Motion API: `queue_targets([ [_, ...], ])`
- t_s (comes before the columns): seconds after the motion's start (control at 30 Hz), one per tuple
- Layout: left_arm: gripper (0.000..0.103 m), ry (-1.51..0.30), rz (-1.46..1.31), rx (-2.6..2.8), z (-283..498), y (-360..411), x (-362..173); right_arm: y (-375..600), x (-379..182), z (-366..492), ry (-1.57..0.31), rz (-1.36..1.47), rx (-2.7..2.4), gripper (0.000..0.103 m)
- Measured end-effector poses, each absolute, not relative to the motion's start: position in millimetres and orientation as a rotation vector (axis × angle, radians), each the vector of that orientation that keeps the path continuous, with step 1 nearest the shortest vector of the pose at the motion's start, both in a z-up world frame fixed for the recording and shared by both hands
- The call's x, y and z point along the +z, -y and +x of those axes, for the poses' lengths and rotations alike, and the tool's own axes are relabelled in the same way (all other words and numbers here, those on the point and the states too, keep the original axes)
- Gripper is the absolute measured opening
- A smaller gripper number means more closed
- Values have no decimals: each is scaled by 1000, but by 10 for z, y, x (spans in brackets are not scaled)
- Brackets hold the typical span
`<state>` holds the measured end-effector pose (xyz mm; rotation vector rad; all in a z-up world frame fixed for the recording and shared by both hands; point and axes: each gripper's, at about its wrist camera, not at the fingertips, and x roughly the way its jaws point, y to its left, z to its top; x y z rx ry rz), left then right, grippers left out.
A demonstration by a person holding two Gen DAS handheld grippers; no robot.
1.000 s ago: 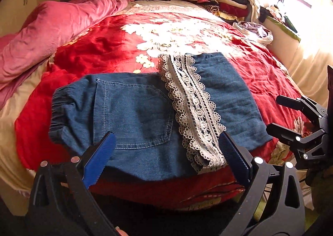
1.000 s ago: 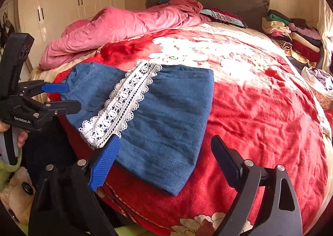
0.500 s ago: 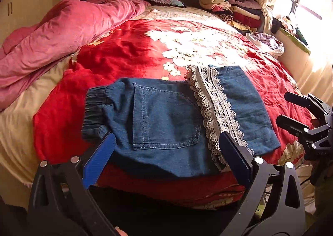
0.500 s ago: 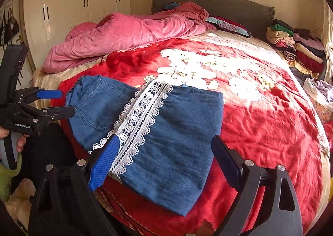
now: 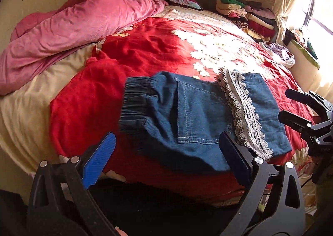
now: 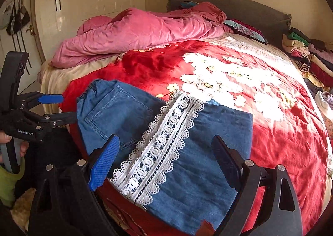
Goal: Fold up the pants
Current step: 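Lift the elastic waistband toward the hem with the left gripper while the right gripper holds the pants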
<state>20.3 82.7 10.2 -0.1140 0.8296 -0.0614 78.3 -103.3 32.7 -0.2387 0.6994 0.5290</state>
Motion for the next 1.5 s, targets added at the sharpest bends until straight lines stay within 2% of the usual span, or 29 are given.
queue_targets([
  [0.33,93,-872,-225,-9,239,-1262,-97,645,330,1082,-724,-253,596,89],
  [0.67,93,-917,-320,-79,314,-1321,-320,10,331,1536,-759,-332,742,89],
  [0.77,81,-940,-370,-122,340,-1293,-392,-189,299,1666,-797,-350,804,89],
  [0.9,61,-967,-383,-159,399,-1216,-510,-441,205,1796,-854,-364,874,89],
  [1.2,59,-966,-394,-178,439,-1191,-633,-958,-103,1968,-927,-439,976,88],
  [1.23,59,-967,-395,-179,438,-1193,-632,-992,-150,1993,-945,-423,996,86],
  [1.27,59,-966,-396,-179,433,-1193,-633,-1006,-192,2010,-961,-409,1015,76],
  [1.3,59,-966,-397,-178,427,-1194,-639,-1024,-238,2022,-982,-398,1040,61],
  [1.37,60,-965,-401,-179,438,-1209,-632,-1028,-300,2018,-993,-395,1066,45],
  [1.43,62,-969,-398,-175,441,-1201,-609,-964,-259,1983,-971,-374,1077,37],
  [1.5,68,-963,-406,-174,423,-1188,-568,-803,-160,1965,-955,-306,1093,31],
])
